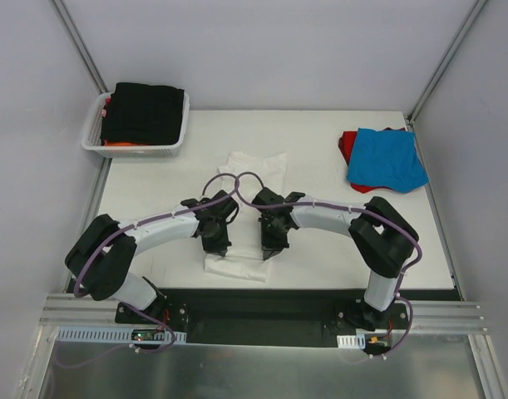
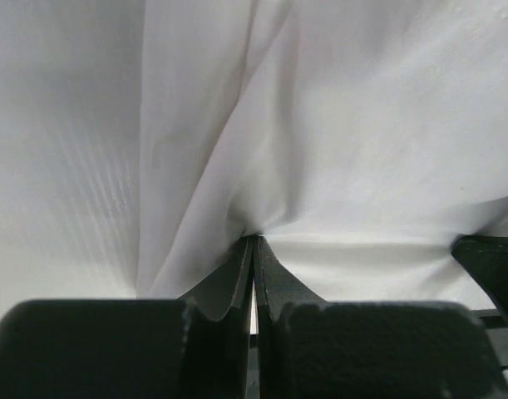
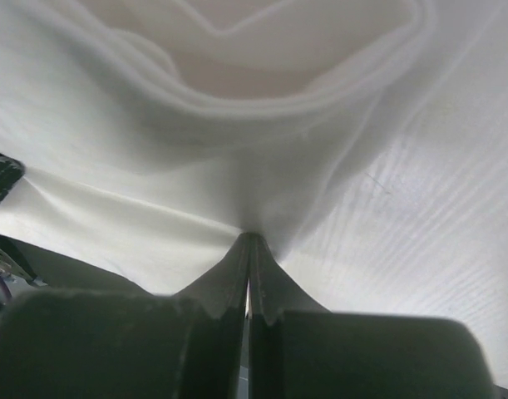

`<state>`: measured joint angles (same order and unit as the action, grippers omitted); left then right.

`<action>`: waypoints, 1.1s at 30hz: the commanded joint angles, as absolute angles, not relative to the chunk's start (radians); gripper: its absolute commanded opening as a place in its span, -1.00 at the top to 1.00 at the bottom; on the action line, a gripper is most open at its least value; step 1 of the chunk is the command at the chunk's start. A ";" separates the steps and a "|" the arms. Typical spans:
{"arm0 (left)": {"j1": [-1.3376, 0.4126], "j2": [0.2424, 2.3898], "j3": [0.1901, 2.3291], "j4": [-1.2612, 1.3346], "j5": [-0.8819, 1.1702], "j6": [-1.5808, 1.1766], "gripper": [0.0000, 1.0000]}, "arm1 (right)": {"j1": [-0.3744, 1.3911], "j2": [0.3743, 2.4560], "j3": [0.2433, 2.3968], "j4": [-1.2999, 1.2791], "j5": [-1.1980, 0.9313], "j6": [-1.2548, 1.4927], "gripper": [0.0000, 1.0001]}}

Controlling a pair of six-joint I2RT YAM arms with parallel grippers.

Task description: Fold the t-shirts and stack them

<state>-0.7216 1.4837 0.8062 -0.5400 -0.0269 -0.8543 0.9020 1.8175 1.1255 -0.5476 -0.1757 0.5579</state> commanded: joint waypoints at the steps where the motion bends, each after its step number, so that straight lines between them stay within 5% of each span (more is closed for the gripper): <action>1: -0.755 1.450 0.782 -0.644 -0.060 -0.870 1.00 | 0.899 1.764 1.103 -0.681 -0.114 0.568 0.98; 19: -0.850 1.445 0.862 -0.676 -0.092 -0.904 0.91 | 0.864 1.727 1.124 -0.698 -0.094 0.529 0.98; 21: -0.848 1.437 0.911 -0.699 -0.123 -0.888 0.50 | 0.855 1.709 1.134 -0.703 -0.094 0.523 0.71; 22: -0.850 1.434 0.940 -0.730 -0.136 -0.882 0.34 | 0.848 1.697 1.140 -0.716 -0.094 0.522 0.25; 24: -0.848 1.434 1.035 -0.768 -0.178 -0.856 -0.06 | 0.827 1.654 1.170 -0.739 -0.083 0.514 -0.09; 25: -0.848 1.437 1.072 -0.788 -0.193 -0.848 -0.46 | 0.816 1.634 1.180 -0.747 -0.089 0.497 -0.37; 27: -0.845 1.442 1.182 -0.850 -0.230 -0.822 -0.85 | 0.780 1.585 1.206 -0.759 -0.109 0.471 -0.62; 31: -0.781 1.437 1.279 -0.885 -0.241 -0.781 -0.98 | 0.701 1.510 1.203 -0.765 -0.166 0.394 -0.99; 33: -0.703 1.425 1.290 -0.882 -0.204 -0.767 -0.99 | 0.654 1.465 1.178 -0.756 -0.207 0.338 -0.93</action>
<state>-0.8032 1.4654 1.2476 -0.7944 -0.1909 -0.8200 0.7261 1.5627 1.1786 -0.7216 -0.1406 0.4446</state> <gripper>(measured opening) 0.992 0.972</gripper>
